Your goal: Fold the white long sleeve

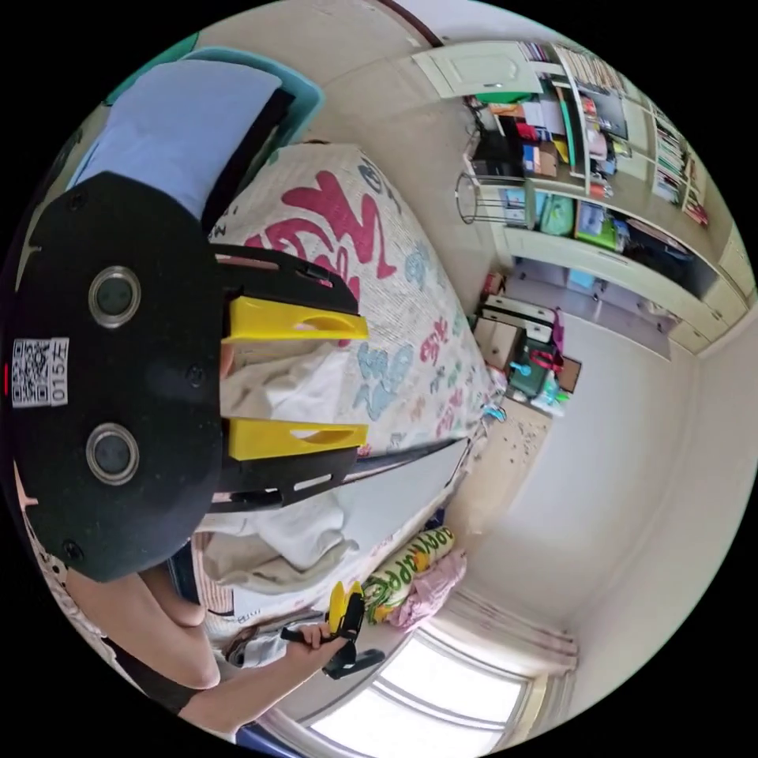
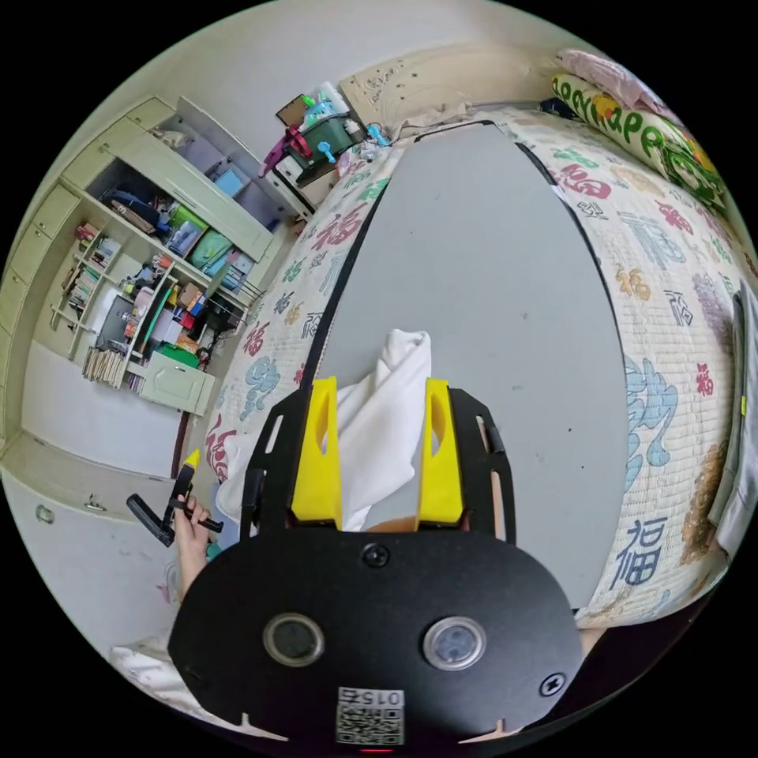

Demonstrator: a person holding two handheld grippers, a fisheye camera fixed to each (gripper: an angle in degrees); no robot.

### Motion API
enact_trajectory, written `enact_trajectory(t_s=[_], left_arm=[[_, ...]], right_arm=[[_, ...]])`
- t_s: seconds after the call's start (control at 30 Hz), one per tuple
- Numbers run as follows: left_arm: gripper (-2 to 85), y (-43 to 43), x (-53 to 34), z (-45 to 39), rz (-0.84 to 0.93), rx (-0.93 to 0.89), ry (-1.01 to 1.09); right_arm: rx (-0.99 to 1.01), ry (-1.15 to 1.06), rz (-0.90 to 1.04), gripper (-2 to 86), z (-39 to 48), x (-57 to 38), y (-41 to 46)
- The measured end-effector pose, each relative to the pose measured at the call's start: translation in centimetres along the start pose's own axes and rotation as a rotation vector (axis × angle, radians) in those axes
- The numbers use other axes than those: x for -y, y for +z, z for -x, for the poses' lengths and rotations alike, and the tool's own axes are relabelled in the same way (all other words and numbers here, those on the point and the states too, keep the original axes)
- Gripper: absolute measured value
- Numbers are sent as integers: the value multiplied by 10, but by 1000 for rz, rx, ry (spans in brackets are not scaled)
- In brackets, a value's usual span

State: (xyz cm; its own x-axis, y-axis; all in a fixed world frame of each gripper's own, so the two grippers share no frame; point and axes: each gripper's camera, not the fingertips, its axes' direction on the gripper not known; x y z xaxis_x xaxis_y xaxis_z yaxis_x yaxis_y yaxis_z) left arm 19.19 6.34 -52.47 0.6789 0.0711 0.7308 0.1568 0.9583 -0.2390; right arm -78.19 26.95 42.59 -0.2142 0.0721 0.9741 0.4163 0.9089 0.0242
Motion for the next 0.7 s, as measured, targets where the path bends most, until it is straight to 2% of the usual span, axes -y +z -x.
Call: enact_trajectory(t_s=[0.23, 0.43, 0.6, 0.7], left_arm=[[142, 97, -10, -9, 154, -4, -41], [117, 117, -44, -42, 51, 179, 88], [104, 129, -48, -32, 74, 145, 53], [94, 135, -51, -32, 96, 157, 73]], right_arm=[[-57, -11, -68, 160, -9, 52, 62], [-171, -117, -98, 174, 28, 109, 59], [-227, -141, -31, 157, 51, 149, 69], [-212, -145, 17, 109, 62, 157, 69]])
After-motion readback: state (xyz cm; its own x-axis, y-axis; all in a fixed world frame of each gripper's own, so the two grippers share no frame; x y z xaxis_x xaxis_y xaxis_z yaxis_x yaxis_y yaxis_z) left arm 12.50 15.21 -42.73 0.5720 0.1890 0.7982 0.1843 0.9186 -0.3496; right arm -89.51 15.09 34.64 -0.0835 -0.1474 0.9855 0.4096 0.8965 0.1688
